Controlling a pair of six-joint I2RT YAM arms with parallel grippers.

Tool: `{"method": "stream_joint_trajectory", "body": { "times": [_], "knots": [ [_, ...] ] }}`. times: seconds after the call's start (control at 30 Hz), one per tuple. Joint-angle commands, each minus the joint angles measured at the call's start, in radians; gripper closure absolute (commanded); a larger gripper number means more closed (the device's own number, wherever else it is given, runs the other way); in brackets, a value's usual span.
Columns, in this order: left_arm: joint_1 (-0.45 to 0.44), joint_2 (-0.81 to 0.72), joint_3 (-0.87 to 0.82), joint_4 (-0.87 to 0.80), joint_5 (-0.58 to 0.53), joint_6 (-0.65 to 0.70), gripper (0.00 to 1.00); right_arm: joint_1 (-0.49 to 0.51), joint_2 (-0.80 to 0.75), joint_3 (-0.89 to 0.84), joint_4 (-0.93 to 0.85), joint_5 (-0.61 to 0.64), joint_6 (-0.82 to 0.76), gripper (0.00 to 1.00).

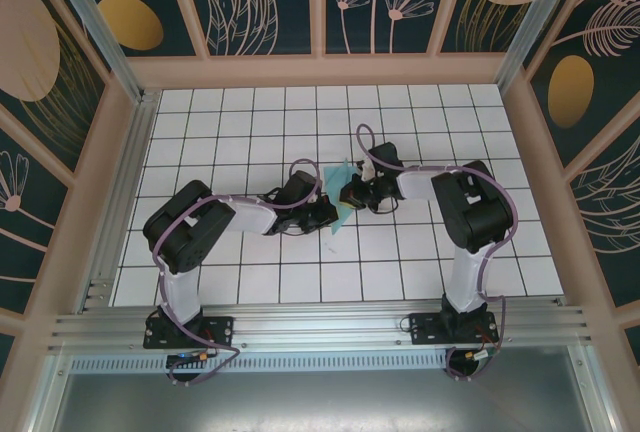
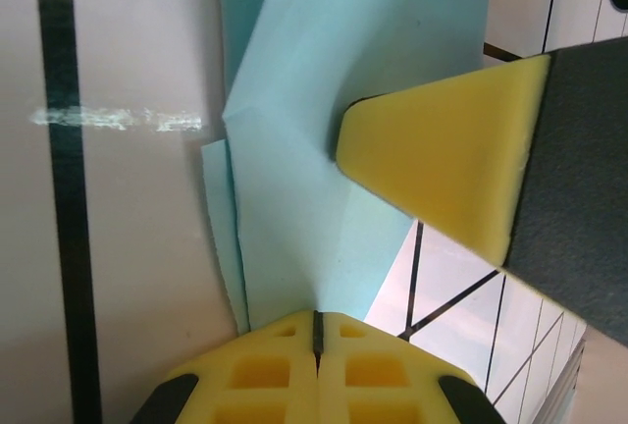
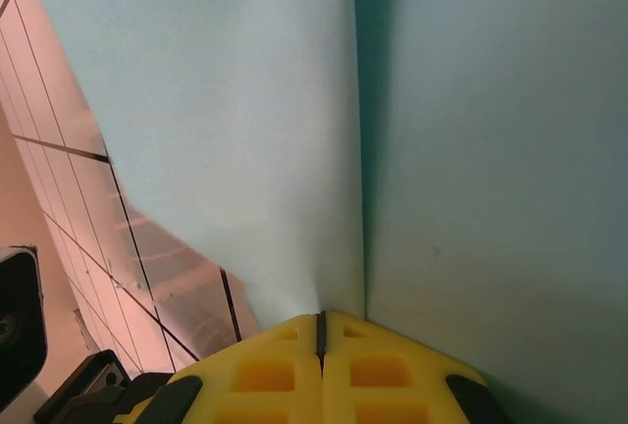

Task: Fold a paper plane with a square sheet of paper (pick it up from the middle)
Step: Fourth fold the wing at the center of the table.

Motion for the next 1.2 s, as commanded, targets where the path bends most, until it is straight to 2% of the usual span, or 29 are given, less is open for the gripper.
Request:
{"method": "stream_joint_trajectory", "body": {
  "times": [0.0,0.43,0.67,0.87,1.0,1.17],
  "knots": [
    [0.001,0.031,-0.027,-0.183,-0.055,0.024,1.00,-0.027,0.029,0.067,-0.056,0.037,-0.043,0.92],
    [-0.001,0.033,-0.051,-0.217,-0.039,0.064,1.00,-0.102,0.208,0.278,-0.125,0.076,-0.112,0.91],
    [-0.002,0.042,-0.051,-0.219,-0.032,0.073,1.00,-0.126,0.242,0.357,-0.124,0.117,-0.104,0.91],
    [-0.001,0.041,-0.049,-0.222,-0.041,0.071,1.00,-0.120,0.118,0.313,-0.029,0.027,-0.106,0.90],
    [-0.001,0.044,-0.045,-0.219,-0.040,0.072,1.00,-0.081,0.010,0.228,-0.049,0.010,-0.156,0.90],
    [-0.001,0.040,-0.044,-0.219,-0.040,0.072,1.00,-0.004,-0.029,0.126,-0.098,0.013,-0.182,0.90]
  ]
}}
